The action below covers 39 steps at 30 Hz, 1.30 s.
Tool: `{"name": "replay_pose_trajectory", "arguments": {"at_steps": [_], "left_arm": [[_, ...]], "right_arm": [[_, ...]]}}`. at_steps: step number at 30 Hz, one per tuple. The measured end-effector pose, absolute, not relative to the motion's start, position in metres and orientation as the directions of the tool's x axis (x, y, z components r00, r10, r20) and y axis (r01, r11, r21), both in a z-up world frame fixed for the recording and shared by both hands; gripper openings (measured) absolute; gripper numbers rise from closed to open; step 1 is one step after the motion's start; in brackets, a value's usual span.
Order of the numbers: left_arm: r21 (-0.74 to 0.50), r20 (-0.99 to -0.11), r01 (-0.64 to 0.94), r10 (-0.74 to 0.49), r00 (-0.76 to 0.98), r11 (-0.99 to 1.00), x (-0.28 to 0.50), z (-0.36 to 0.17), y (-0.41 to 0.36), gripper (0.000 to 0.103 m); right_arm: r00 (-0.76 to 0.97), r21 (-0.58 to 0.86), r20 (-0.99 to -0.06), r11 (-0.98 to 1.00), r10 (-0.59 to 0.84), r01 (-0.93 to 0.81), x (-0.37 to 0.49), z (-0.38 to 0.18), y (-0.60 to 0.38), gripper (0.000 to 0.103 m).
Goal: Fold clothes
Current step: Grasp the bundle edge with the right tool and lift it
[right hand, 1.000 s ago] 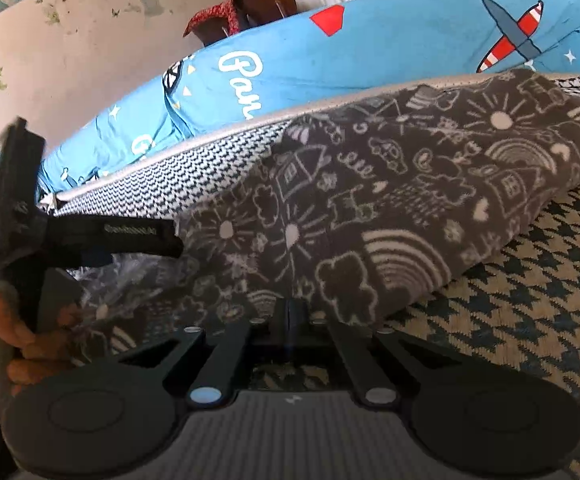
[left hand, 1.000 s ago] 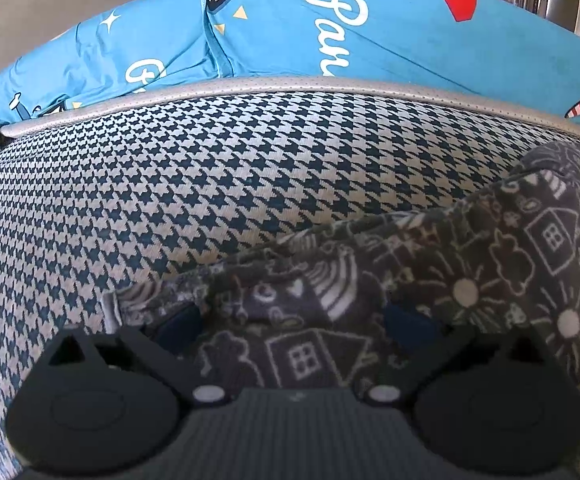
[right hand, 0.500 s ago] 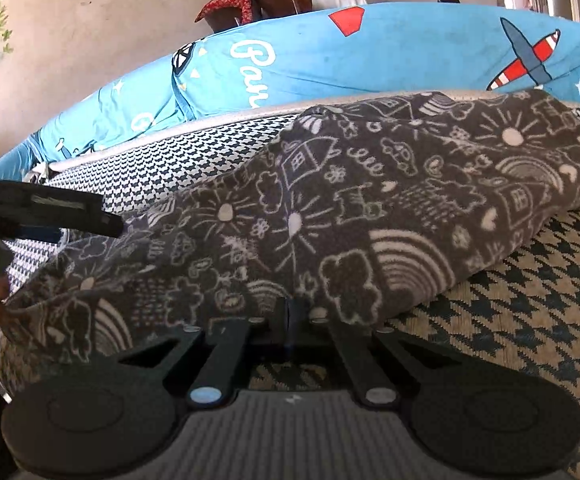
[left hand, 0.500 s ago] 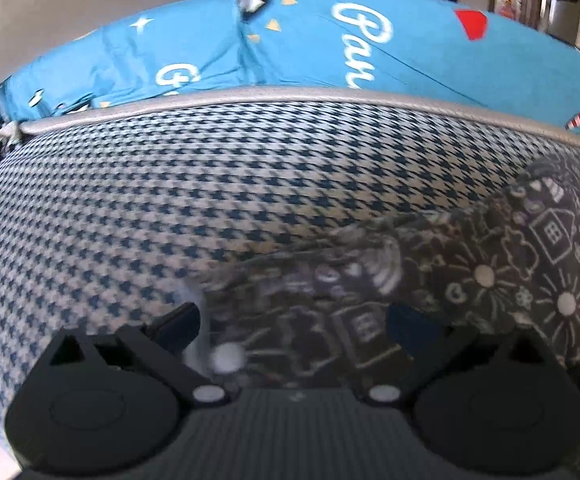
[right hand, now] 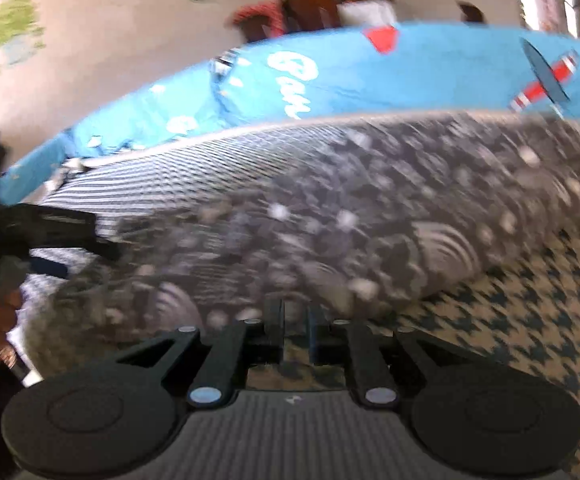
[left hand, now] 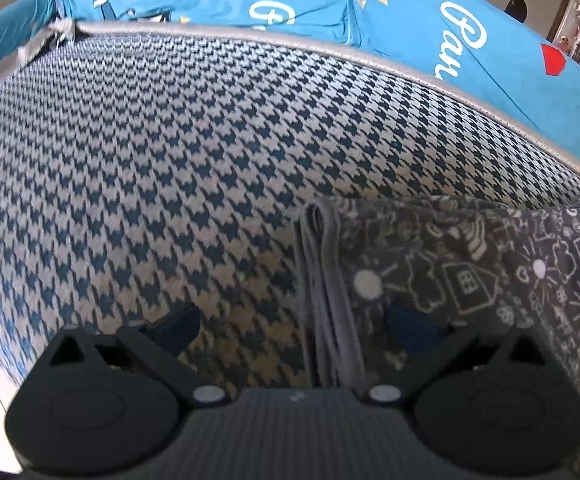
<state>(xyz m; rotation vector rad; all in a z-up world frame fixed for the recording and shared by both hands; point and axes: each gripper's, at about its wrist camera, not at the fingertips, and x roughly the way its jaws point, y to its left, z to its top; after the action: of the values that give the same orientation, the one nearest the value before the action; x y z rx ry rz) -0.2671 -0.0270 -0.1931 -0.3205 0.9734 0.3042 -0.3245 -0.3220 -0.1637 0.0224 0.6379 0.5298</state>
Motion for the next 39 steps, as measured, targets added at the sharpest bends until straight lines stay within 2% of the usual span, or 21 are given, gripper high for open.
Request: {"name": "replay_pose_trajectory", "arguments": {"at_steps": [1, 3, 6, 14, 22, 26, 37, 39], "left_arm": [[-0.136, -0.845, -0.393, 0.100, 0.525, 0.909, -0.269, -0.194, -0.026, 0.103], [-0.142, -0.850, -0.392, 0.091, 0.518, 0.909, -0.270, -0.196, -0.026, 0.103], [-0.136, -0.857, -0.383, 0.086, 0.509, 0.914, -0.266, -0.198, -0.029, 0.103], [-0.131, -0.866, -0.358, 0.070, 0.496, 0.924, -0.258, -0.199, -0.031, 0.103], [-0.154, -0.863, -0.351, 0.047, 0.502, 0.923, -0.258, -0.196, -0.029, 0.103], [-0.177, -0.864, -0.361, 0.031, 0.502, 0.916, -0.257, -0.196, -0.021, 0.103], [-0.237, -0.879, -0.401, -0.019, 0.477, 0.885, -0.254, -0.202, -0.008, 0.103], [-0.245, -0.880, -0.406, -0.027, 0.473, 0.880, -0.265, -0.201, -0.014, 0.103]], "right_arm": [[0.672, 0.168, -0.546, 0.852, 0.500, -0.497, -0.329, -0.161, -0.317, 0.021], [0.654, 0.149, -0.527, 0.817, 0.543, -0.558, -0.336, -0.158, -0.305, 0.036], [0.614, 0.120, -0.519, 0.761, 0.595, -0.637, -0.345, -0.156, -0.286, 0.051], [0.558, -0.046, -0.525, 0.633, 0.643, -0.773, -0.365, -0.156, -0.236, 0.059], [0.541, -0.307, -0.538, 0.447, 0.647, -0.840, -0.387, -0.169, -0.185, 0.063], [0.527, -0.358, -0.557, 0.387, 0.642, -0.850, -0.386, -0.179, -0.167, 0.067], [0.609, -0.501, -0.549, 0.358, 0.572, -0.788, -0.370, -0.208, -0.141, 0.065], [0.612, -0.494, -0.548, 0.370, 0.571, -0.787, -0.366, -0.209, -0.140, 0.046]]}}
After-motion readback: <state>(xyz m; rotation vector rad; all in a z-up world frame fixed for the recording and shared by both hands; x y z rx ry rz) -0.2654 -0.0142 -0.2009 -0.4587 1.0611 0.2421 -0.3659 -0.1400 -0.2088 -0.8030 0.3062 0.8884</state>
